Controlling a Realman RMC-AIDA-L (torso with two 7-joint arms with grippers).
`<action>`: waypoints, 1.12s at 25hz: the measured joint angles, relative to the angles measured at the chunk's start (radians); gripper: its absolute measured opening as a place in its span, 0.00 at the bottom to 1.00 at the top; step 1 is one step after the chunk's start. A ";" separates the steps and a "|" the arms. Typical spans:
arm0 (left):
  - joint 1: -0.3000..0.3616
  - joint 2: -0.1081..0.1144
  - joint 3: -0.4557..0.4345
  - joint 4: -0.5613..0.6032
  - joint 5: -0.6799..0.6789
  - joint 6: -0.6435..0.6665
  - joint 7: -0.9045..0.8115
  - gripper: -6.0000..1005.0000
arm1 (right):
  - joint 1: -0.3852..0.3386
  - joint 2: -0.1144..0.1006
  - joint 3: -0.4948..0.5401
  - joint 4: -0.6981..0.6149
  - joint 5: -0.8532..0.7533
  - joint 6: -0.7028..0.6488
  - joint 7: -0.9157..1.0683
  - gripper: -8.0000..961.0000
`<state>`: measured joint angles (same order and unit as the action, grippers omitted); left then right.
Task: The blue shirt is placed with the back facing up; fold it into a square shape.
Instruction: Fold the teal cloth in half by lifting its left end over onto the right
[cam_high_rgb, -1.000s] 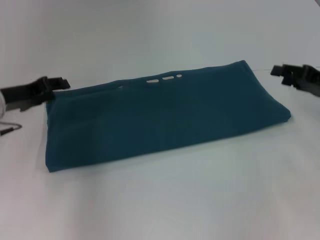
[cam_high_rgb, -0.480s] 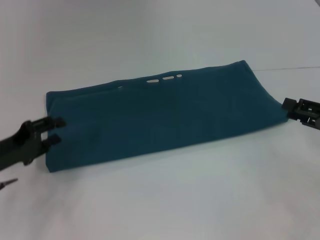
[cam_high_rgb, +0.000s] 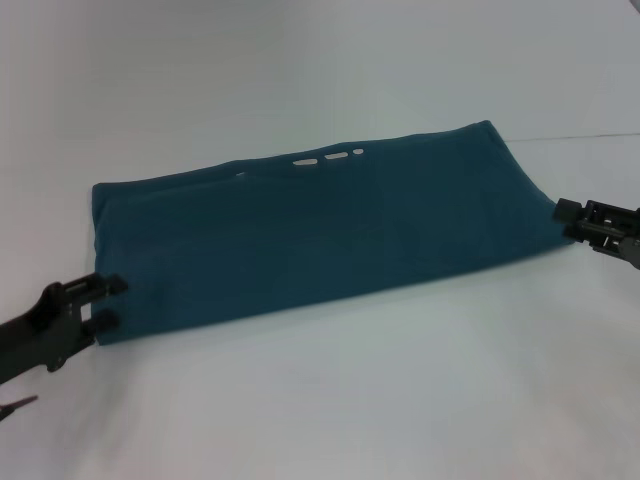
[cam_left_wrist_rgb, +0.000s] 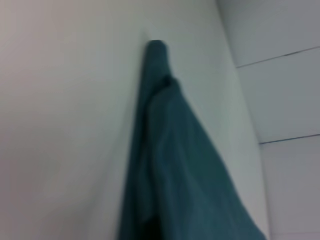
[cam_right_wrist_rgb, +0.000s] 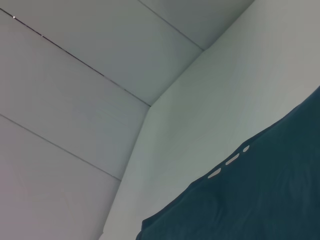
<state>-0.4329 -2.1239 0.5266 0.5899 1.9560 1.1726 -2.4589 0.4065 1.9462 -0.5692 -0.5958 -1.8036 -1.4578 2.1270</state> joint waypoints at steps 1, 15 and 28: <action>0.001 0.000 0.000 -0.007 0.007 -0.008 0.003 0.54 | 0.000 0.001 0.000 0.000 0.000 0.003 0.000 0.61; 0.025 0.011 -0.070 0.003 0.044 0.099 0.019 0.54 | -0.005 -0.003 -0.006 0.016 -0.024 0.022 -0.002 0.61; 0.033 0.016 -0.103 0.027 0.159 0.106 -0.151 0.54 | -0.006 -0.006 -0.001 0.021 -0.040 0.025 -0.002 0.62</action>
<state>-0.3995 -2.1080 0.4233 0.6171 2.1154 1.2785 -2.6102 0.4003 1.9404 -0.5705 -0.5750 -1.8434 -1.4331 2.1253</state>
